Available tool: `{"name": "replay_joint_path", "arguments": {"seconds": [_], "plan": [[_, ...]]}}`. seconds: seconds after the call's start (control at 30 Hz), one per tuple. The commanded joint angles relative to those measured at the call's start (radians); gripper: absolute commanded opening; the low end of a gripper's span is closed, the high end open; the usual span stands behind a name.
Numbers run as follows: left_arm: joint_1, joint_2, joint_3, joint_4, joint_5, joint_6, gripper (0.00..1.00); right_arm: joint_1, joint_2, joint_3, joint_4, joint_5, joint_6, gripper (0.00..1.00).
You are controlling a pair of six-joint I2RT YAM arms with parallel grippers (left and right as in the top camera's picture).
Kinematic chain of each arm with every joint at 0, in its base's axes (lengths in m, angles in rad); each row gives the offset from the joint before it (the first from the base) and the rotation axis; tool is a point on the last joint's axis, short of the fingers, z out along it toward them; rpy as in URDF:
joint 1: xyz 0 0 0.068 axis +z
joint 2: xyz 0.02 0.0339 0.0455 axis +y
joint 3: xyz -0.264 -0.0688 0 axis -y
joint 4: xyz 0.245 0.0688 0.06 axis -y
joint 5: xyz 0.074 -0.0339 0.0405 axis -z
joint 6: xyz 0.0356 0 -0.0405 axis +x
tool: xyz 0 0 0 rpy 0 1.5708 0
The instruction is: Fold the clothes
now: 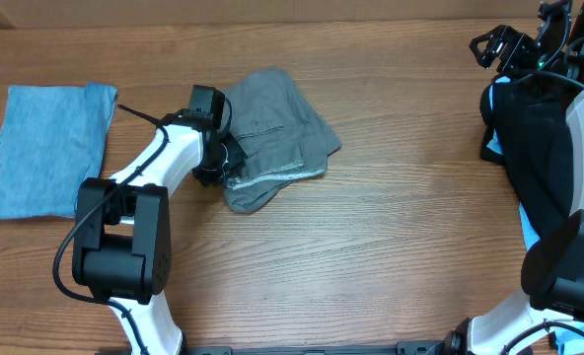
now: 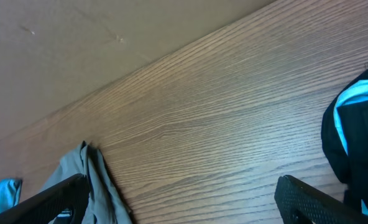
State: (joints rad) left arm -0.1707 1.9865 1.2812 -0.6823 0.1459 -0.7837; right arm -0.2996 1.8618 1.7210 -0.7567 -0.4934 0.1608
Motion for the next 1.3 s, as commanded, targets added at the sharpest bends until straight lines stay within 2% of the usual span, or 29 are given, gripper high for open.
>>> {"name": "replay_joint_path", "arguments": {"seconds": [0.0,0.17,0.2,0.27,0.47,0.63,0.8,0.93,1.13,1.27], "plan": [[-0.019,0.1,-0.064,-0.023,-0.014,0.011,0.27,0.001,-0.003,0.0,0.002,0.0,-0.001,1.0],[-0.02,0.101,-0.064,-0.025,-0.014,0.048,0.38,0.001,-0.003,0.0,0.002,0.0,-0.001,1.0],[-0.021,0.101,-0.064,-0.024,-0.014,0.064,0.32,0.001,-0.003,0.0,0.002,0.0,-0.001,1.0],[-0.021,0.101,-0.064,-0.023,-0.014,0.109,0.04,0.001,-0.003,0.0,0.002,0.0,-0.001,1.0],[-0.003,0.089,-0.021,-0.049,-0.016,0.383,0.04,0.001,-0.003,0.0,0.002,0.0,-0.001,1.0],[0.008,0.023,0.158,-0.127,-0.025,0.617,0.04,0.001,-0.003,0.0,0.002,0.0,-0.001,1.0],[0.016,-0.025,0.263,-0.171,-0.117,0.678,0.04,0.001,-0.003,0.0,0.002,0.0,-0.001,1.0],[0.032,-0.043,0.294,-0.193,-0.149,0.853,0.04,0.001,-0.003,0.0,0.002,0.0,-0.001,1.0],[0.066,-0.092,0.295,-0.196,-0.289,0.869,0.04,0.001,-0.003,0.0,0.002,0.0,-0.001,1.0],[0.106,-0.148,0.295,-0.197,-0.314,0.955,0.04,0.001,-0.003,0.0,0.002,0.0,-0.001,1.0]]}}
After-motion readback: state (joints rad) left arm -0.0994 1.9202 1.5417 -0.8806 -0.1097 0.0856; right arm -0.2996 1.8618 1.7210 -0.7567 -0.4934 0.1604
